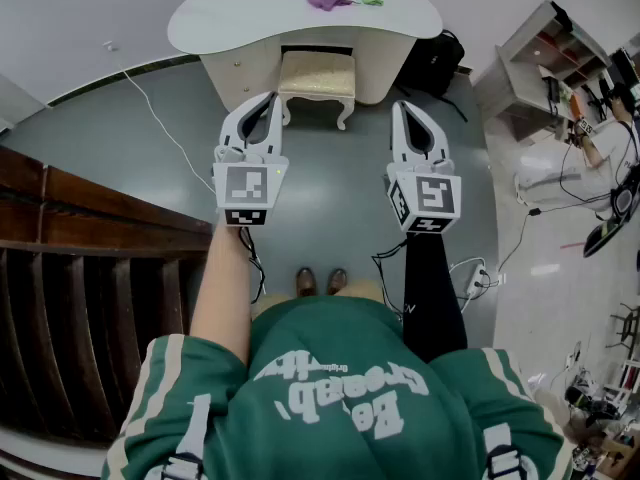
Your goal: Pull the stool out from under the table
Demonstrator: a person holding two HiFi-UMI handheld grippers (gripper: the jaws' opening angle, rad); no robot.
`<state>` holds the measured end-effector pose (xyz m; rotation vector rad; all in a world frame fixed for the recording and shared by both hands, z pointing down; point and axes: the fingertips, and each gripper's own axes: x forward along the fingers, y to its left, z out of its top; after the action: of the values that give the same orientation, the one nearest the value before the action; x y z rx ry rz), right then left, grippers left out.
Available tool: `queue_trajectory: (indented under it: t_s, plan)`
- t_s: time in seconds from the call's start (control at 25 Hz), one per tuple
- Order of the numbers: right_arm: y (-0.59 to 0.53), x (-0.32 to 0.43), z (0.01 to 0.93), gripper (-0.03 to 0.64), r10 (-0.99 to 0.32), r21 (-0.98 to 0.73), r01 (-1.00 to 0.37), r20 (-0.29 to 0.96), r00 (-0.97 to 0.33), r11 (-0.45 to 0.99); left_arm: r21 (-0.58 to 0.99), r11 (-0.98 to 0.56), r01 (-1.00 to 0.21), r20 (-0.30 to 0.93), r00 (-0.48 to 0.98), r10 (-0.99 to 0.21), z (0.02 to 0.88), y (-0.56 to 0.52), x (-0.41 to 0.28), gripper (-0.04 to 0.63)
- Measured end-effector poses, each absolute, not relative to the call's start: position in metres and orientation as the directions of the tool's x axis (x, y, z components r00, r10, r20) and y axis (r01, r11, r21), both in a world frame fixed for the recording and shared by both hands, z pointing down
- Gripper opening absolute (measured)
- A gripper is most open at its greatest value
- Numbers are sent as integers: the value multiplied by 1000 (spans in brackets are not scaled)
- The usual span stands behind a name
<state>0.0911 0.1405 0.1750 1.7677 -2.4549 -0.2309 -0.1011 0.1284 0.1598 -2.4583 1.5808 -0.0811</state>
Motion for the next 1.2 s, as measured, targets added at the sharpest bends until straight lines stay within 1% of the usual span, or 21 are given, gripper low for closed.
queue_trajectory:
  t_s: [0.4, 0.56, 0.84, 1.2]
  plan:
    - [142, 90, 172, 8, -951, 181, -936, -16, -309, 301, -210, -395, -894, -81, 419, -905, 155, 130, -104, 14]
    - [144, 93, 173, 8, -953, 131, -947, -39, -300, 293, -209, -398, -893, -78, 421, -904, 158, 131, -105, 14]
    - [148, 95, 177, 8, -959, 126, -953, -27, -282, 277, -212, -410, -887, -73, 432, -899, 158, 135, -108, 14]
    - [119, 95, 180, 8, -950, 127, -943, -29, -312, 307, -183, -411, -893, -63, 428, -902, 165, 111, -104, 14]
